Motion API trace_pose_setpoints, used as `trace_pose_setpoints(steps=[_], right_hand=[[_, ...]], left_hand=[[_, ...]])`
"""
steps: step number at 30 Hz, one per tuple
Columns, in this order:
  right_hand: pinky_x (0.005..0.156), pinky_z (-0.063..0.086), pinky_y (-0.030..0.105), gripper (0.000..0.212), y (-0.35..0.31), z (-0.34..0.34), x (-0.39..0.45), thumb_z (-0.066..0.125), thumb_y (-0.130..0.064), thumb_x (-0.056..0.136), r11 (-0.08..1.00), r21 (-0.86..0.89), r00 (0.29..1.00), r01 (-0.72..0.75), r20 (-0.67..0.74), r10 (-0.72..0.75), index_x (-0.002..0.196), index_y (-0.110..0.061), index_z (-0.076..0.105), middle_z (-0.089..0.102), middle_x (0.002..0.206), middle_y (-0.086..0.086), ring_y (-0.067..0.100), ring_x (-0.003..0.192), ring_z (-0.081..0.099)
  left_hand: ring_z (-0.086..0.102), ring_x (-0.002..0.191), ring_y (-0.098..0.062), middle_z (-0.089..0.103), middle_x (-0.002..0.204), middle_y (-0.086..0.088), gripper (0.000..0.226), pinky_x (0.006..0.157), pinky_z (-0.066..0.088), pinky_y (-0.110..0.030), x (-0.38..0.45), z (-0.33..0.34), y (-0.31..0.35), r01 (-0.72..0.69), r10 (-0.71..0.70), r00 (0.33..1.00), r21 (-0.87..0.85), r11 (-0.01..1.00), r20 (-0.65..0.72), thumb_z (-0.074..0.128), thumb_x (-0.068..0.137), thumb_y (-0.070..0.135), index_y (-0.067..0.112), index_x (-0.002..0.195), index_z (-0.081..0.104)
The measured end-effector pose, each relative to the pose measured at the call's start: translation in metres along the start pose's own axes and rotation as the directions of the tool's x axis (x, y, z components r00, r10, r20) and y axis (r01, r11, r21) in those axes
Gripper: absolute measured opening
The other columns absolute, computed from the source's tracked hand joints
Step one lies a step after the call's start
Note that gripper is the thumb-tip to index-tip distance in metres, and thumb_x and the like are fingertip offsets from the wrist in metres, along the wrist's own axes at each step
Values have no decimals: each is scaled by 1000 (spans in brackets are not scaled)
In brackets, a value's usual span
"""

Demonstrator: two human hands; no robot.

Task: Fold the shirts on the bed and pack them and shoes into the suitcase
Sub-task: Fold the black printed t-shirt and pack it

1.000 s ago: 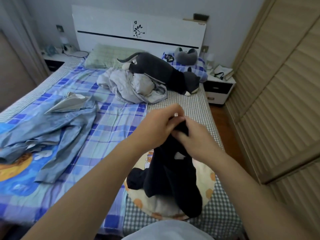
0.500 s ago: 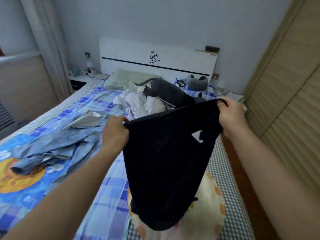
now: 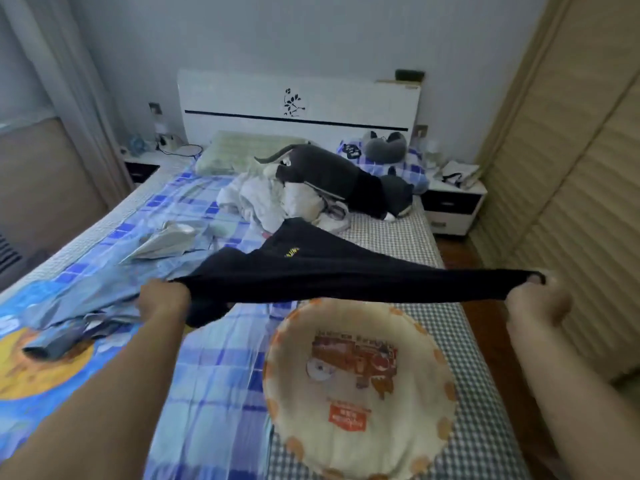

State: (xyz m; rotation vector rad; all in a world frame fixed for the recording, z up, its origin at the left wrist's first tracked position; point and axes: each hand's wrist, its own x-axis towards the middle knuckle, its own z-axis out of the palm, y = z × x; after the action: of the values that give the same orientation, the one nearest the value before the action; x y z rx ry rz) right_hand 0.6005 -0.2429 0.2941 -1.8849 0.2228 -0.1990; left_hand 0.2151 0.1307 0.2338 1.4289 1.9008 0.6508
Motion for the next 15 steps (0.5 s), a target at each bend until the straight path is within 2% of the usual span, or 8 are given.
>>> trace_pose_setpoints(steps=[2, 3, 5, 7, 9, 12, 14, 15], right_hand=[[79, 46, 38, 24, 69, -8, -18, 40, -5, 101, 966, -259, 992, 11, 124, 22, 105, -12, 62, 61, 108, 12, 33, 92, 57], [76, 49, 39, 23, 103, -13, -28, 42, -2, 99, 917, -397, 975, 49, 218, 42, 102, -12, 62, 62, 107, 14, 34, 89, 57], [58, 42, 34, 22, 159, -23, -53, 48, -2, 97, 792, -596, 923, 131, 364, 122, 90, -13, 65, 64, 94, 13, 31, 74, 55], [50, 30, 29, 35, 199, -31, -75, 51, -8, 100, 721, -670, 902, 175, 403, 156, 66, -15, 57, 56, 70, 7, 23, 57, 47], [49, 24, 28, 46, 223, -36, -89, 53, -6, 99, 721, -682, 910, 123, 368, 192, 54, -12, 47, 43, 55, 6, 18, 49, 39], [59, 43, 37, 34, 226, -38, -98, 53, -7, 100, 741, -670, 914, -45, 271, 301, 70, 7, 59, 50, 65, 12, 27, 61, 49], [71, 51, 44, 18, 222, -38, -104, 54, 1, 99, 783, -593, 908, -189, 198, 369, 97, 11, 68, 63, 84, 20, 30, 64, 53], [74, 51, 44, 18, 219, -37, -109, 54, 6, 97, 797, -555, 899, -241, 181, 398, 108, 9, 68, 67, 99, 24, 30, 64, 53]], left_hand=[[62, 123, -32, 58, 142, -13, 44, 82, 60, -34, -16, 35, -59, 149, -115, 968, -142, 979, 222, 47, 102, 17, 8, 144, 52], [63, 121, -33, 60, 139, -15, 43, 85, 59, -35, -31, 49, -85, 182, -138, 956, -155, 971, 259, 47, 100, 14, 7, 142, 54], [66, 108, -39, 68, 116, -21, 35, 90, 56, -43, -63, 67, -130, 209, -166, 957, -167, 964, 236, 55, 86, 6, 5, 119, 67], [67, 87, -38, 69, 89, -19, 23, 77, 55, -42, -90, 70, -163, 222, -177, 939, -125, 967, 296, 57, 74, 3, 8, 93, 68], [59, 70, -30, 65, 79, -17, 20, 63, 46, -34, -102, 64, -189, 224, -155, 899, -126, 966, 410, 57, 71, -5, 9, 84, 64], [51, 60, -24, 61, 78, -18, 31, 58, 40, -31, -109, 37, -209, 202, -128, 893, -131, 971, 432, 56, 78, -21, 9, 84, 62], [56, 62, -26, 64, 79, -17, 35, 59, 44, -33, -112, 19, -220, 158, -96, 908, -122, 980, 407, 61, 80, -19, 13, 93, 64], [60, 65, -27, 67, 82, -16, 36, 59, 47, -33, -112, 12, -225, 160, -95, 912, -133, 978, 399, 64, 82, -17, 15, 98, 65]])
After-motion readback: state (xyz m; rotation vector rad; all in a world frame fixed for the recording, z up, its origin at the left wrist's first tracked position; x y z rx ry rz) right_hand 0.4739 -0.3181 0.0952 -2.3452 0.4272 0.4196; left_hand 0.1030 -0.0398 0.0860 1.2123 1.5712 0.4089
